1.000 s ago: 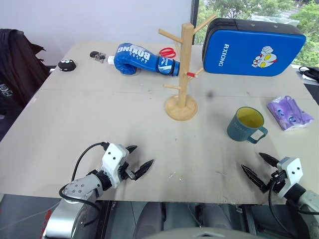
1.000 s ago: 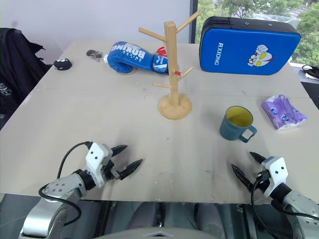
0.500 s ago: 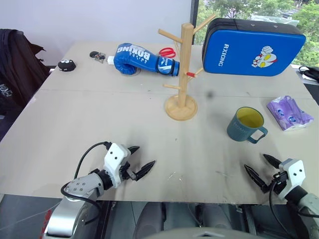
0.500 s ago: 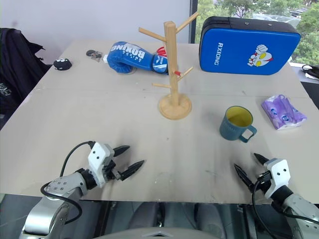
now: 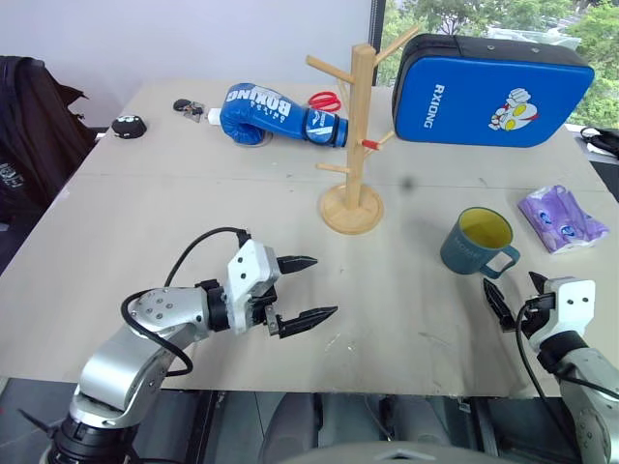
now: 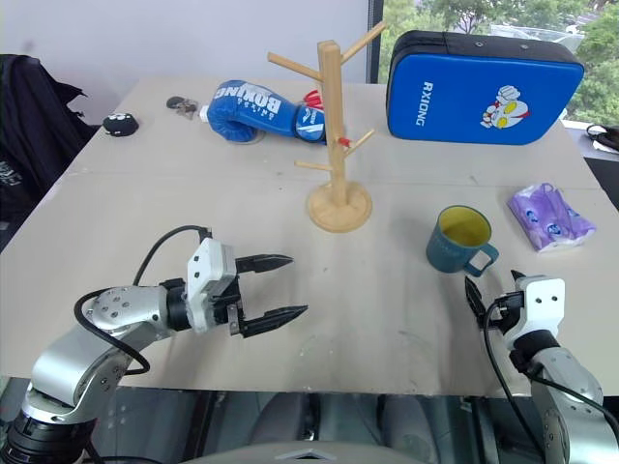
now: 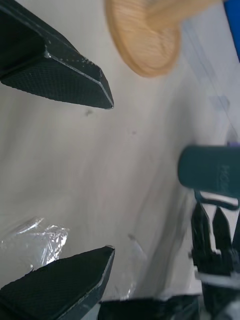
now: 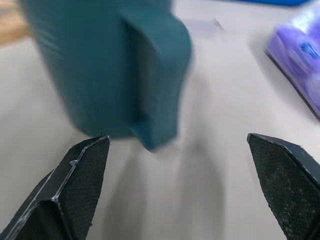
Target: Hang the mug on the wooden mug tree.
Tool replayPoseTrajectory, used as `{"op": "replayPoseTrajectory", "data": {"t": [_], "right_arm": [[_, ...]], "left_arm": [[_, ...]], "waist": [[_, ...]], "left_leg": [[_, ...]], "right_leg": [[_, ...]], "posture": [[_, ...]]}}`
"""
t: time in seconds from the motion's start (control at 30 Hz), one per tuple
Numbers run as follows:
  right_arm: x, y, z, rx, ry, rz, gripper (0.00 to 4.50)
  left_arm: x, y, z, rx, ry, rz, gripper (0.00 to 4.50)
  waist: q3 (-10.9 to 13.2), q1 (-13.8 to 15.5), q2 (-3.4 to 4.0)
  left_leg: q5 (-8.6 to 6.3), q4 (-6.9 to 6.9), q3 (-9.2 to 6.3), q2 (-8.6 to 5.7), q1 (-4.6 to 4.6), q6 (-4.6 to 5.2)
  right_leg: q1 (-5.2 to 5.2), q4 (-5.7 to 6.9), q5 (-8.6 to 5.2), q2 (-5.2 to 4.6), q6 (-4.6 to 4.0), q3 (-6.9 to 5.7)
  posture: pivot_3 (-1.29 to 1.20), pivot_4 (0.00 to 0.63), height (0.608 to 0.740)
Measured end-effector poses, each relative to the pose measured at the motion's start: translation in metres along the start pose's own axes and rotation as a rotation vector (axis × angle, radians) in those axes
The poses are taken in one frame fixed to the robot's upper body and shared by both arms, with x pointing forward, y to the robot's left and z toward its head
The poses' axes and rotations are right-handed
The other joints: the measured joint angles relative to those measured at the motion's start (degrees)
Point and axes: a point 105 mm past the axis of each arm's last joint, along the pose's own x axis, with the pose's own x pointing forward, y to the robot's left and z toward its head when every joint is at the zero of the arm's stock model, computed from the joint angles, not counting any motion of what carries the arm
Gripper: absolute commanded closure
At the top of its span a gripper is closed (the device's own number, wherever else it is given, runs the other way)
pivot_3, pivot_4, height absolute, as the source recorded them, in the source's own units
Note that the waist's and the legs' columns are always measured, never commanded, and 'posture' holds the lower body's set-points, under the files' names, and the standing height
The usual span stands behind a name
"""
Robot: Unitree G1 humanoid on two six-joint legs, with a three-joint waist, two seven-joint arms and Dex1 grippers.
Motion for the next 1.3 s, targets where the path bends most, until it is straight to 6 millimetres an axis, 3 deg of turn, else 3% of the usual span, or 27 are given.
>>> {"op": "replayPoseTrajectory", "data": {"t": [0.23, 0.4, 0.5, 0.6, 0.77, 1.13, 1.2, 1.3], "right_arm": [[0.018, -0.001, 0.015, 0.036, -0.031, -0.054, 0.05], [0.023, 0.000, 0.017, 0.047, -0.033, -0.076, 0.05], [0.029, 0.004, 0.021, 0.037, -0.034, -0.073, 0.78], [0.033, 0.007, 0.021, 0.022, -0.026, -0.067, 2.34], [0.038, 0.005, 0.019, 0.017, -0.011, -0.075, 4.47], [0.044, 0.008, 0.022, 0.004, -0.019, -0.041, 4.47], [0.046, 0.015, 0.027, -0.018, -0.016, 0.053, 4.47], [0.053, 0.027, 0.052, -0.083, -0.035, 0.238, 4.47]], "left_arm": [[0.003, 0.000, 0.023, 0.092, -0.008, -0.034, 0.00], [0.004, 0.000, 0.024, 0.085, -0.013, -0.029, 0.00], [0.005, -0.003, 0.026, 0.091, -0.015, -0.035, 0.00], [0.006, -0.007, 0.026, 0.092, -0.019, -0.040, 0.00], [0.005, -0.006, 0.025, 0.085, -0.017, -0.021, 0.00], [0.005, -0.003, 0.023, 0.074, -0.013, 0.018, 0.00], [0.004, -0.001, 0.023, 0.073, -0.014, 0.031, 0.00], [0.000, 0.005, 0.028, 0.077, -0.037, 0.077, 0.00]], "waist": [[0.02, -0.17, 0.04], [0.02, -0.10, 0.04], [0.03, -0.16, 0.04], [0.03, -0.16, 0.05], [0.03, -0.11, 0.04], [0.03, -0.15, 0.05], [0.07, -0.16, 0.08], [0.15, -0.40, 0.14]], "left_leg": [[0.00, -0.01, 0.01, 0.02, 0.01, 0.00], [0.00, 0.00, 0.01, 0.01, -0.03, 0.00], [0.00, 0.00, 0.02, 0.01, -0.02, 0.00], [0.00, -0.01, 0.01, 0.01, -0.03, 0.00], [0.00, 0.00, 0.02, 0.01, -0.03, 0.00], [0.00, -0.01, 0.02, 0.01, -0.03, 0.00], [0.00, 0.00, 0.04, 0.01, -0.03, 0.00], [0.00, 0.00, 0.05, 0.01, 0.00, 0.00]], "right_leg": [[-0.01, 0.00, 0.00, 0.06, 0.00, 0.04], [-0.03, -0.01, 0.00, 0.05, 0.01, 0.04], [-0.04, -0.01, 0.00, 0.05, 0.01, 0.04], [-0.05, -0.01, 0.00, 0.06, 0.01, 0.04], [-0.05, -0.01, 0.00, 0.05, 0.01, 0.04], [-0.05, -0.01, 0.00, 0.06, 0.01, 0.04], [-0.05, -0.01, 0.01, 0.05, 0.01, 0.06], [-0.05, 0.00, 0.01, 0.05, 0.02, 0.09]], "posture": [[0.00, 0.150, 0.737], [0.00, 0.150, 0.737], [0.00, 0.150, 0.737], [0.00, 0.150, 0.737], [0.00, 0.150, 0.737], [0.00, 0.150, 0.737], [0.00, 0.150, 0.737], [0.00, 0.150, 0.737]]}}
